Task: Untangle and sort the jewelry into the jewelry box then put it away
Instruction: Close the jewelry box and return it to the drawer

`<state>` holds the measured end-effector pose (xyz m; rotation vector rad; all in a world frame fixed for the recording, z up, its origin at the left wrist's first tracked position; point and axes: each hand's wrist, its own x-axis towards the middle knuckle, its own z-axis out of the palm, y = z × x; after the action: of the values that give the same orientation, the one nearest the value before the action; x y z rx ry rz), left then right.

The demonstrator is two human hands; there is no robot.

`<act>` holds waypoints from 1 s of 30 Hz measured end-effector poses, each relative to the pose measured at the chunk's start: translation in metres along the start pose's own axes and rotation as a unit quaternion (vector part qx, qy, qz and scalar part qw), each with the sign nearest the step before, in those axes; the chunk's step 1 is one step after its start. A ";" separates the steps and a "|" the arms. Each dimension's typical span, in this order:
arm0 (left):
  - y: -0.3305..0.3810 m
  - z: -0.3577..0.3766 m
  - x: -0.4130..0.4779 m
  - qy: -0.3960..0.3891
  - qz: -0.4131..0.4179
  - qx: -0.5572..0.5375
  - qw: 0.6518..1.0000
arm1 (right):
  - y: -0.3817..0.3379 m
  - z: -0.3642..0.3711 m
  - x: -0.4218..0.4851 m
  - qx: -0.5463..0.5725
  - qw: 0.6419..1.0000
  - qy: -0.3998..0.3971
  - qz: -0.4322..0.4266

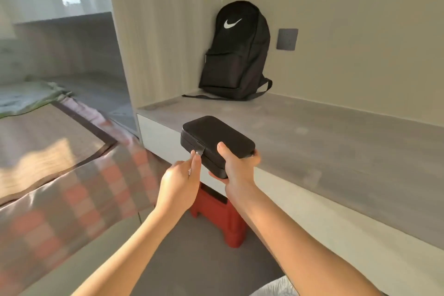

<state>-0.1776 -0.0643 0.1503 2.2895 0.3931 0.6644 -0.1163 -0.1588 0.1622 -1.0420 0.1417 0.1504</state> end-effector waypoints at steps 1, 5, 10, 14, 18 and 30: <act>-0.002 -0.003 -0.001 -0.001 -0.043 -0.037 0.998 | 0.015 0.006 -0.002 -0.028 0.999 -0.005 -0.023; -0.019 -0.010 0.009 -0.018 -0.229 -0.221 0.948 | 0.064 0.025 -0.007 -0.106 0.991 0.004 -0.080; -0.059 -0.011 0.032 0.002 -0.329 -0.268 0.905 | 0.104 0.040 -0.008 -0.047 0.997 -0.033 -0.055; -0.091 -0.012 0.046 0.028 -0.385 -0.322 0.865 | 0.124 0.053 -0.007 -0.060 0.996 -0.060 -0.042; -0.122 -0.016 0.059 0.060 -0.427 -0.383 0.817 | 0.123 0.052 0.008 -0.112 0.981 -0.150 0.049; -0.172 -0.020 0.091 0.057 -0.458 -0.416 0.783 | 0.146 -0.002 0.118 0.136 0.954 0.085 0.253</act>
<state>-0.1289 0.1089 0.0726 1.0066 0.9554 0.3315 -0.0287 -0.0817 0.0155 -0.7239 0.5709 0.4920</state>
